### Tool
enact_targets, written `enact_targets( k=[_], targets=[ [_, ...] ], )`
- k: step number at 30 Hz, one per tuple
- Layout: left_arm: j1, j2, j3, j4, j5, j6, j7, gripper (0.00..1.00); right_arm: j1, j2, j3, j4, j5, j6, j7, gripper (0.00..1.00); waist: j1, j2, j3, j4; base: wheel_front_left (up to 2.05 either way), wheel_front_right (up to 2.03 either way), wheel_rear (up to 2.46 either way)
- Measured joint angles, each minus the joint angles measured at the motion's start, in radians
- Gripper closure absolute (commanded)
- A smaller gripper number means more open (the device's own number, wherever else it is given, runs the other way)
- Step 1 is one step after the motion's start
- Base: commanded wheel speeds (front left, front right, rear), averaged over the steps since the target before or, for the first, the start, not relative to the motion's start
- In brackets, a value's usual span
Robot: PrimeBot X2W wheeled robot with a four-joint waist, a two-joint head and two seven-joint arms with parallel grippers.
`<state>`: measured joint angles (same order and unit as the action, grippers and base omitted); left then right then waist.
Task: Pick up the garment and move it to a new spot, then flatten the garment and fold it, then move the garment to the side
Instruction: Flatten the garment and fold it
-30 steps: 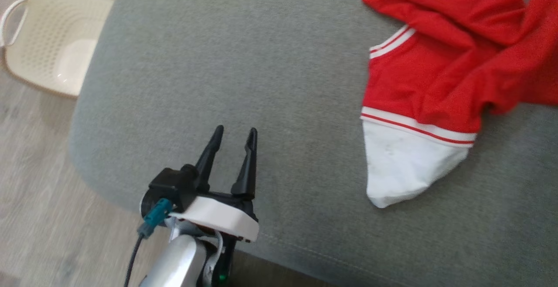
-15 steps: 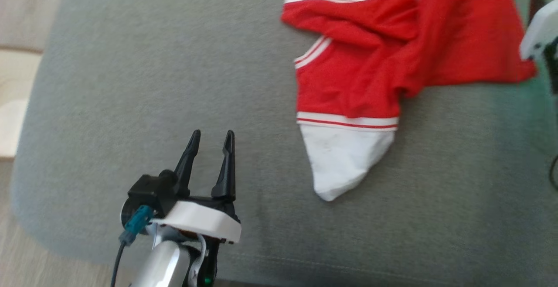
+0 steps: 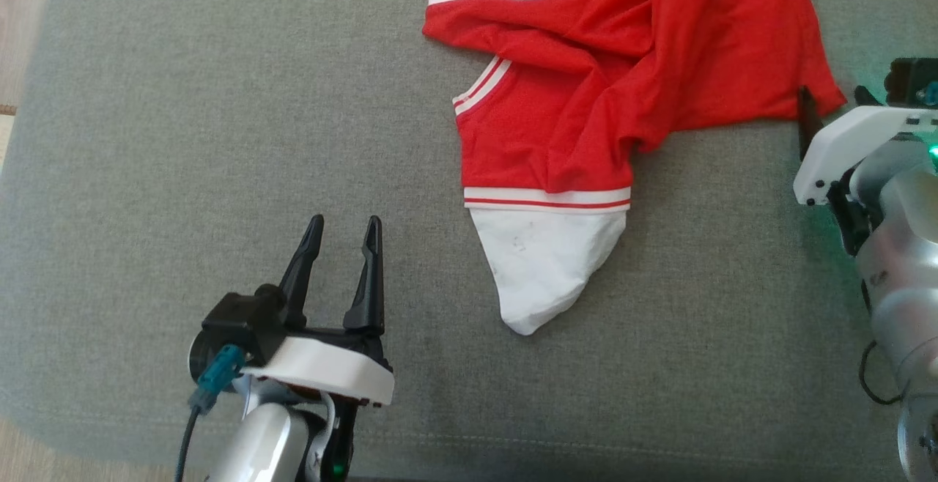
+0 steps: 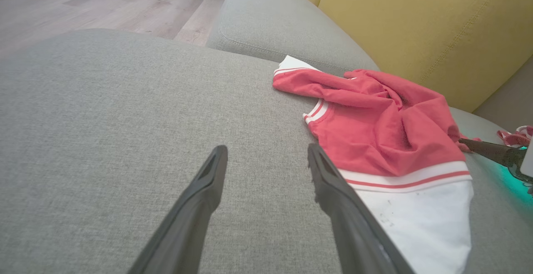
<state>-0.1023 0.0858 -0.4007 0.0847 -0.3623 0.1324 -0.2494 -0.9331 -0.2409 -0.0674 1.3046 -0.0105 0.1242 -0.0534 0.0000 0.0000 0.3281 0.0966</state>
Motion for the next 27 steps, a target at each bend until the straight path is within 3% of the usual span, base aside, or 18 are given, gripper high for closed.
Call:
enact_targets(
  k=[4, 5, 7, 9, 10, 16, 27],
  targets=[
    [-0.001, 0.001, -0.001, 0.000, 0.000, 0.000, 0.000, 0.00, 0.000, 0.000, 0.044, -0.011, 0.052, 0.000, 0.012, 0.00, 0.0000, 0.0000, 0.006, 0.002, 0.00, 0.00, 0.00],
    [-0.001, 0.002, -0.001, 0.000, 0.000, 0.000, 0.000, 0.00, -0.001, -0.001, 0.057, -0.014, 0.064, 0.000, 0.023, 0.04, 0.0000, 0.0000, 0.005, 0.004, 0.00, 0.00, 0.00],
    [-0.001, 0.003, -0.001, 0.001, 0.000, 0.000, 0.000, 0.00, -0.001, -0.003, 0.082, -0.018, 0.084, 0.000, 0.042, 0.55, 0.0000, 0.0000, 0.002, 0.008, 0.00, 0.00, 0.00],
    [-0.001, 0.004, 0.000, 0.002, 0.000, 0.001, 0.000, 0.00, 0.000, -0.001, 0.110, -0.024, 0.110, 0.000, 0.060, 0.88, 0.0000, 0.0000, -0.005, 0.008, 0.00, 0.00, 0.00],
    [-0.001, 0.005, 0.001, 0.002, 0.000, 0.001, 0.000, 0.00, 0.001, 0.002, 0.127, -0.029, 0.123, 0.000, 0.068, 1.00, 0.0000, 0.0000, -0.008, 0.007, 0.00, 0.00, 0.00],
    [0.002, 0.007, 0.021, 0.002, -0.003, 0.012, 0.000, 0.00, 0.047, -0.005, 0.208, -0.106, 0.210, 0.000, 0.089, 1.00, 0.0000, 0.0000, -0.033, -0.026, 0.00, 0.00, 0.00],
    [0.037, 0.014, 0.029, 0.005, -0.011, 0.016, 0.000, 0.00, 0.261, -0.142, 0.253, -0.408, 0.396, 0.000, 0.179, 1.00, 0.0000, 0.0000, -0.062, -0.136, 0.00, 0.00, 0.00]
  ],
)
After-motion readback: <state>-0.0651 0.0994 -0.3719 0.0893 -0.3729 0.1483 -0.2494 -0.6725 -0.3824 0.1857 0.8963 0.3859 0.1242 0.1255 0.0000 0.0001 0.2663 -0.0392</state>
